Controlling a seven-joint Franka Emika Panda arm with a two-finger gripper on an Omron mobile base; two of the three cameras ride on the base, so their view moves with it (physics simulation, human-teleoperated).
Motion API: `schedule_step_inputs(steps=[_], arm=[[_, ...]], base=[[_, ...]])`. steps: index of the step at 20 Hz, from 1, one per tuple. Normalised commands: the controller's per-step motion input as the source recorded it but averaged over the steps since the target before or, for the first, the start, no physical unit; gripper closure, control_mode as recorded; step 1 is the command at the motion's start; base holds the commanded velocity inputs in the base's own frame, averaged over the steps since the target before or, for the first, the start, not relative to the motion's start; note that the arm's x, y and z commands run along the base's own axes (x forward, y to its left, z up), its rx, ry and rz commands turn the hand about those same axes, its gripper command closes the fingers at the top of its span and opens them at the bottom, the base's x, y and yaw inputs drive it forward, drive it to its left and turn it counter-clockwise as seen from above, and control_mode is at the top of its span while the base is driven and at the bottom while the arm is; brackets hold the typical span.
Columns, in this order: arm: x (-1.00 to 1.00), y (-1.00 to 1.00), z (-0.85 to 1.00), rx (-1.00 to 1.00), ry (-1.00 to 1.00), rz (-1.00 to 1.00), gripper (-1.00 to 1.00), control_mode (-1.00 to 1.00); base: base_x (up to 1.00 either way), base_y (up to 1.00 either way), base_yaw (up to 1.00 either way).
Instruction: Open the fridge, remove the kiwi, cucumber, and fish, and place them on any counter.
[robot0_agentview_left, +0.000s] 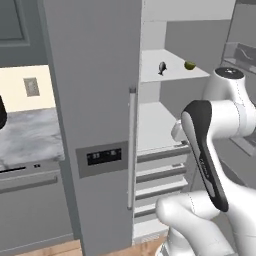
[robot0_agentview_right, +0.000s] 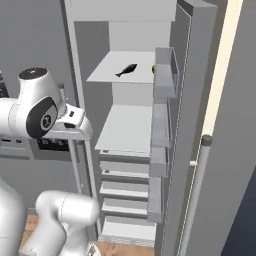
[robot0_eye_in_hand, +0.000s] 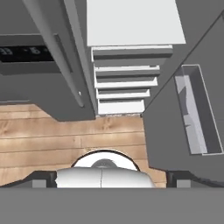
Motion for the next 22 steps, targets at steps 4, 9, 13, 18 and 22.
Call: schedule_step_inputs(steps=[4,9,13,18,22], arm=[[0.00,0.00,0.00,0.00,0.00,0.00,-1.00,1.00],[0.00,0.00,0.00,0.00,0.00,0.00,-1.00,1.00],[0.00,0.00,0.00,0.00,0.00,0.00,-1.00,1.00],[0.00,0.00,0.00,0.00,0.00,0.00,-1.00,1.00],[0.00,0.00,0.00,0.00,0.00,0.00,-1.00,1.00]], base=[[0.59,-0.07,-0.21],[0.67,-0.01,-0.17],[0.62,-0.04,-0.17],[0.56,0.00,-0.15],[0.58,0.00,-0.13]])
